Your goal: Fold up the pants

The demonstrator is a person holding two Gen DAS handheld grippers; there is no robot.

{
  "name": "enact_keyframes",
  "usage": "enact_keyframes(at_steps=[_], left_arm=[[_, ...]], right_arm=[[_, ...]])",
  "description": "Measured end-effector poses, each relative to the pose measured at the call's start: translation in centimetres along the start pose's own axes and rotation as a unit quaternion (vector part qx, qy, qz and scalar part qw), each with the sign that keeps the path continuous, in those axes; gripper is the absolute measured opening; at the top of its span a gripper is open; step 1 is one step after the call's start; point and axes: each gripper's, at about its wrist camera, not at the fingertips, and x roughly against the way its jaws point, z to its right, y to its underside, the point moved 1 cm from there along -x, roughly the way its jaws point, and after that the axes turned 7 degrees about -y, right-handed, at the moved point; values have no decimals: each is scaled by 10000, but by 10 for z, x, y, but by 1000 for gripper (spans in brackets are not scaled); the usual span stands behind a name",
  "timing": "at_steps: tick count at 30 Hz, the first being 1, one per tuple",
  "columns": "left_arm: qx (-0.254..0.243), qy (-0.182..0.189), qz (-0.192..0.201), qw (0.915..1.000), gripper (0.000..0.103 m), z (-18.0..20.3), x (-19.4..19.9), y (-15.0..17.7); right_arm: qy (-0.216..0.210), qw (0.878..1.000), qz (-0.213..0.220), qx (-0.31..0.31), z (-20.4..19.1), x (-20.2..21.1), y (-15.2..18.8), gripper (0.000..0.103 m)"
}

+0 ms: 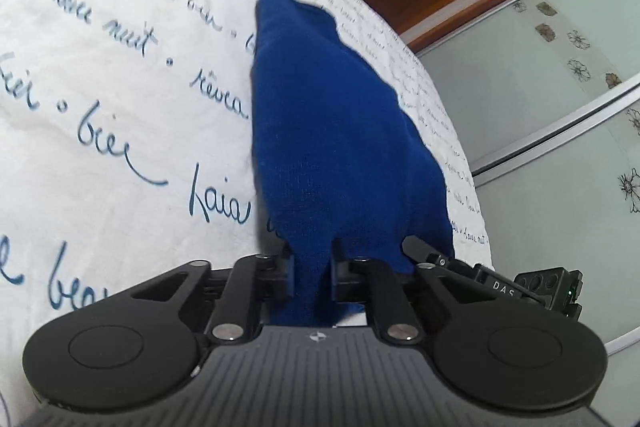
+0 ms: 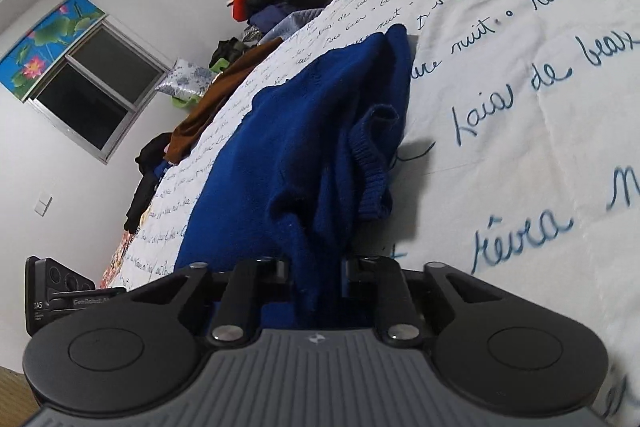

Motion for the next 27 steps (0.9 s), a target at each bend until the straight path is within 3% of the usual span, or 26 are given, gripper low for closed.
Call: enact_keyframes(at_steps=[7,18,22,24,25,26,27], left_arm=[[-619,-243,298,9973,13,13,32,2],[-701,-483,266,9960,10,-4,70,13],[-555,-369,217,9975,11,-10,68,13],[-417,-297,198,9985,24,-11,62,9],[-359,-318,165,9987,39,-11,57,6],[-307,-313,116,9990,47,-11,53,3],[-289,-265,59,9992,63,-10,48,-1]], right_arm=[[-133,9994,187,-240,-14,8,9,14],[-213,9993,127,-276,-31,25,32,14],[62,9996,130,-258,-28,24,33,17],[242,9992,139,-277,-25,22,31,23],[311,9990,189,-277,-23,23,32,35],[320,9988,253,-268,-22,24,31,49],[267,9989,310,-249,-23,25,31,56]])
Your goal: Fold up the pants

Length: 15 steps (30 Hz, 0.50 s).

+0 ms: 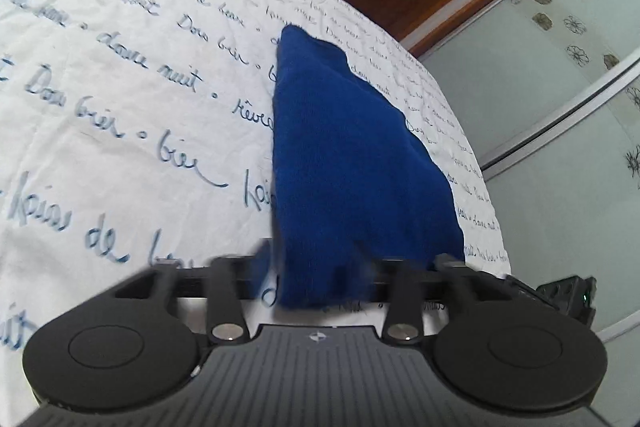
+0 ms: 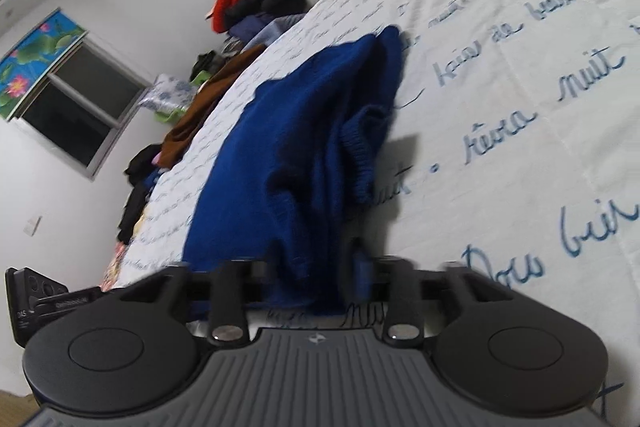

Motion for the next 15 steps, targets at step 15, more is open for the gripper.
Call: enact_keyframes(at_steps=[15], left_arm=[[457,620,-404,9962,71,3,-89,-64]], right_arm=[[-543,9985,95,-62,17,-62,-53,79]])
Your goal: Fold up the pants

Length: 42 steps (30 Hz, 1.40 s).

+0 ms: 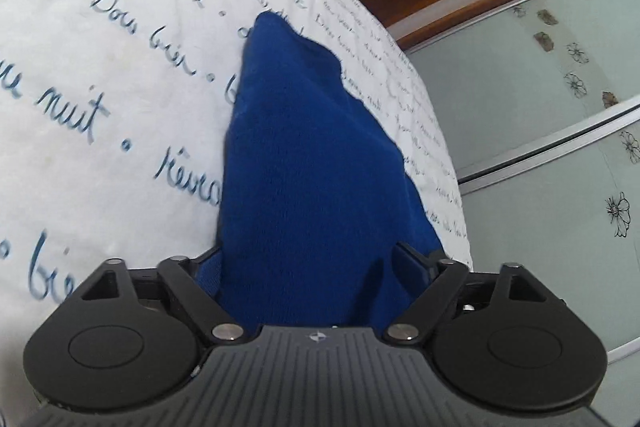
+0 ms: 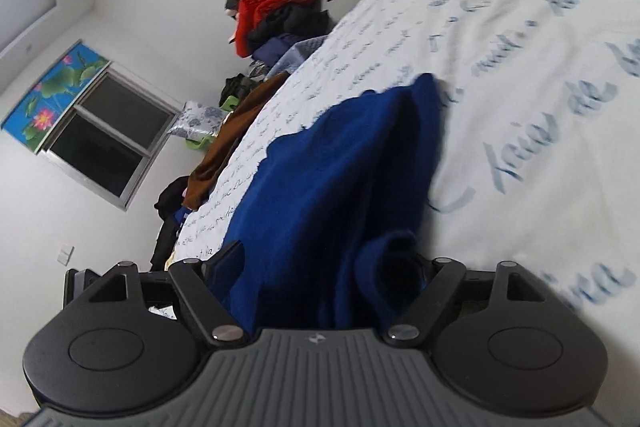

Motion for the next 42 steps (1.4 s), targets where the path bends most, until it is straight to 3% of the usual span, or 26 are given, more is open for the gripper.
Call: enact_keyframes(at_steps=[1,2,4,10,16,27,30,32,37,39,41,42], left_arm=[[-97,-124,11,9999,53,1,0,1],[-216,-265,-9,9994,46,2,-1,2],[-332,-312,26,9990,35,2,2,4],[-678,-514,305,9959,26,16,22,6],[-927,-623,412,9929,26,29,57,11],[-755,-787,-33,9940,26,7,101,57],[-753,-1041,-150,9916,30,-4,92,69],[-750,-1183,-90,9901,39,-5,90,71],[-1191,-1824,415,9751,63,2,108,74],[-1313,-2000,586,9692,65,4,116,74],[-1350,-2164,725,9642,66,10,122,77],[-1411,-2236,804,9611,67,14,124,79]], right_arm=[[124,9998,-66,120,-3,-4,1,73],[231,9995,-122,189,-5,-8,2,55],[134,9998,-163,-13,0,-8,4,34],[-160,9989,42,-444,-7,-6,7,27],[-575,9963,15,-635,-25,-2,9,26],[-796,9917,-501,-881,-45,10,63,26],[-410,9933,-678,-843,-42,10,71,29],[-71,9944,-755,-735,-42,11,72,45],[682,9964,-419,265,-65,41,71,66],[1202,9893,-6,822,-80,60,72,66],[1669,9713,382,1654,-108,72,80,68],[1693,9631,445,2047,-124,73,86,69]])
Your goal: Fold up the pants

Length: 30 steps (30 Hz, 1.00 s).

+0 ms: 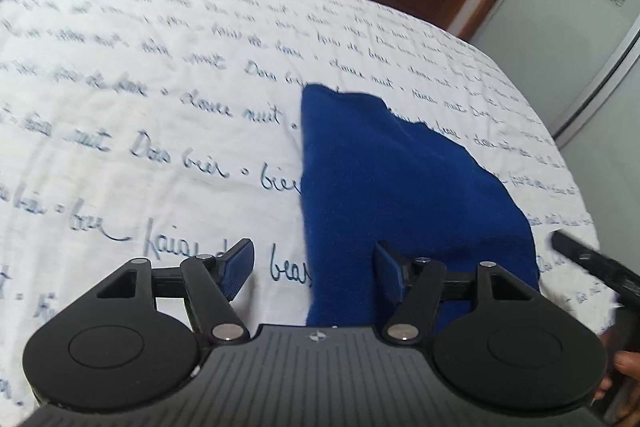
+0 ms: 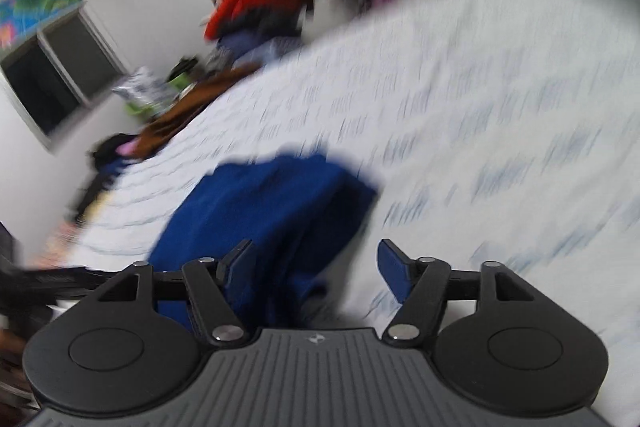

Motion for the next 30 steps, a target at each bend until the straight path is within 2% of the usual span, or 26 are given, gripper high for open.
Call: enact_keyframes(at_steps=[2,4,5,6,7,9,11,14,16,21,26,30], left_arm=[[-154,-65,179,9997,73,10,8,2],[-383,14,315,9988,86,23,14,7],[-508,37,368,9980,89,29,14,10],[-648,-16,379,9972,90,35,11,13],[-758,-153,336,9964,90,39,7,16],[-819,-428,241,9954,87,41,0,23],[-810,-433,264,9954,87,41,1,27],[-803,-465,359,9950,88,40,2,30],[-819,-522,391,9945,88,42,3,31],[-797,-571,403,9944,88,47,6,36],[-813,-706,533,9928,89,50,15,42],[-781,-741,586,9925,90,51,23,48]], right_arm=[[-358,9969,25,698,-31,4,-2,69],[-993,9885,-318,1095,-57,-6,4,70],[-1168,9843,-520,1221,-66,-15,9,70],[-1168,9816,-695,1344,-73,-25,14,70],[-1168,9816,-695,1344,-73,-25,14,70],[-764,9793,-1031,1563,-79,-49,26,69],[-452,9812,-1111,1514,-75,-57,30,69],[-506,9871,-806,1289,-79,-40,23,74],[-504,9883,-627,1300,-85,-30,21,86],[-186,9861,-932,1360,-77,-45,41,87],[-102,9889,-699,1305,-83,-32,44,87],[106,9909,-648,1174,-87,-25,50,92]])
